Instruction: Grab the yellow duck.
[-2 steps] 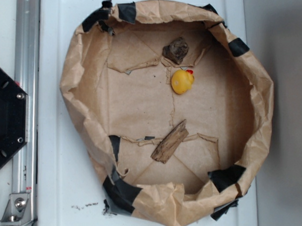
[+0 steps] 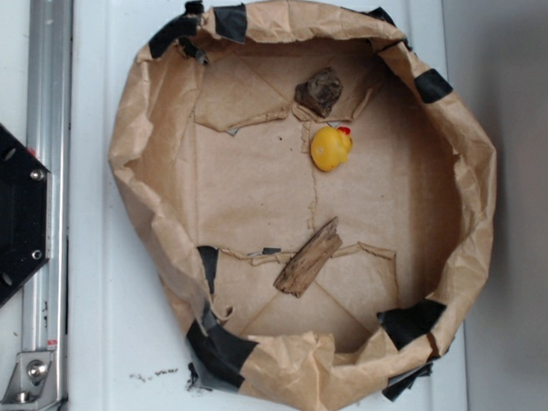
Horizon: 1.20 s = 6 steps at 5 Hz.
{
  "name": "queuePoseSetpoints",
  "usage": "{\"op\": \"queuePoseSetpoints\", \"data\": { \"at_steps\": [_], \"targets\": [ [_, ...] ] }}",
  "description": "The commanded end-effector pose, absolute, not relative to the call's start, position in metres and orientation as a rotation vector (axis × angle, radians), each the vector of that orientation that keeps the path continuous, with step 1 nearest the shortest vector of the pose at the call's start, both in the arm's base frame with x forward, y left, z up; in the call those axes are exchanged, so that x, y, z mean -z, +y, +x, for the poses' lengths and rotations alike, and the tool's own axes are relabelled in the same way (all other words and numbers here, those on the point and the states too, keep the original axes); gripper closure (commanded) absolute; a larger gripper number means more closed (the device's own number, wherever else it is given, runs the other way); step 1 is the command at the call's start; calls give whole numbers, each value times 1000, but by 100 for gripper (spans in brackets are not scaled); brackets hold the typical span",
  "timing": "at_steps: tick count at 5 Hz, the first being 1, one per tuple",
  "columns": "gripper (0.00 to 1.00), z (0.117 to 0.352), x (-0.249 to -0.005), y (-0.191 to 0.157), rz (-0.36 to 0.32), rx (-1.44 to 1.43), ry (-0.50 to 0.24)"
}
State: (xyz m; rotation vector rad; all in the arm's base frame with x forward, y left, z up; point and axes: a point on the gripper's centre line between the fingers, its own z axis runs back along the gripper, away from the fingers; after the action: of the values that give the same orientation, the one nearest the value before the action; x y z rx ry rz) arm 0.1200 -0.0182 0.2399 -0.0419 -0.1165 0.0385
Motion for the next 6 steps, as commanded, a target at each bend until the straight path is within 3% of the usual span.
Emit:
{"op": "queuePoseSetpoints", "data": {
  "at_steps": [1, 2, 3, 4, 5, 6],
  "targets": [
    [0, 218, -178, -10, -100, -187, -253],
    [0, 244, -150, -1, -105, -361, -296],
    [0, 269, -115, 14, 28, -488, -315],
    [0, 279, -86, 28, 111, -571, -255],
    [0, 291, -68, 43, 74, -579, -182],
    [0, 303, -62, 55, 97, -555, -160]
  ]
}}
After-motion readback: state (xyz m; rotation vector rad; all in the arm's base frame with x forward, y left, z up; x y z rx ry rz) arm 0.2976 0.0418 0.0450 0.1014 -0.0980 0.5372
